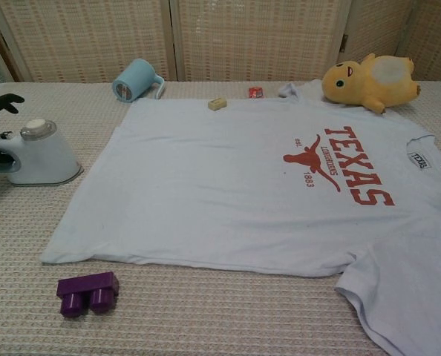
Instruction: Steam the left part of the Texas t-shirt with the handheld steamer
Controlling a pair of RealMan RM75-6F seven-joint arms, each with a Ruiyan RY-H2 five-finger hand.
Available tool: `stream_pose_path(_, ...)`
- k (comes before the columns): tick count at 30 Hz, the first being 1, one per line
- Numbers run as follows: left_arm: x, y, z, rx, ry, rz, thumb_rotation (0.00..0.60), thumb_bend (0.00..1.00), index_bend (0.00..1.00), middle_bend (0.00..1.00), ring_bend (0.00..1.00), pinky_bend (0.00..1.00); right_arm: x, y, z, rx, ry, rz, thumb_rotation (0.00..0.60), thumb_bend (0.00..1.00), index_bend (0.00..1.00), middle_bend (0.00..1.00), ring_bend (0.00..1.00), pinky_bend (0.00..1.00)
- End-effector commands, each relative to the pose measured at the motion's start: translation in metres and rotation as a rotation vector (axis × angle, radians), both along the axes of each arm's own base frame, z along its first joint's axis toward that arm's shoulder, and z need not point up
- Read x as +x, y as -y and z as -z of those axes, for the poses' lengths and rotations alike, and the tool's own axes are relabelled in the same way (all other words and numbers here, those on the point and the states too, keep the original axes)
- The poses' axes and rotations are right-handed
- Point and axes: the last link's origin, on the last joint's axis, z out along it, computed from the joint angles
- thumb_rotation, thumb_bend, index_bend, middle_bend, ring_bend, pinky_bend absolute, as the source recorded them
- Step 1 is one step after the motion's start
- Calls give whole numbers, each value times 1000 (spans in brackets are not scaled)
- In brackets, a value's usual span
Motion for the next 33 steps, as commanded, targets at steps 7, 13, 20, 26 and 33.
stream_pose_path(7, -7, 23, -44, -22, -26, -43, 600, 0, 0, 0, 0, 74, 5, 1, -32, -119, -16, -15, 358, 209, 6, 121, 0, 29)
stream_pose_path(13, -9, 46, -74, 1, 43, -49, 600, 12, 14, 35, 8, 116, 6, -2, -53, -196, -23, 5, 396, 25, 6, 121, 0, 36)
stream_pose_path(20, -30, 86, -105, 69, 96, -47, 600, 145, 369, 397, 266, 319, 13, -12, -77, -300, -43, -4, 600, 294, 28, 142, 21, 73)
stream_pose_path(26, -34, 137, -126, 96, 115, -53, 600, 114, 284, 329, 213, 248, 23, -26, -88, -366, -49, -42, 600, 0, 9, 132, 2, 50)
stream_pose_path(33, -26, 188, -134, 133, 67, -6, 600, 107, 284, 322, 203, 229, 26, -46, -92, -433, -78, -39, 600, 0, 0, 112, 0, 20)
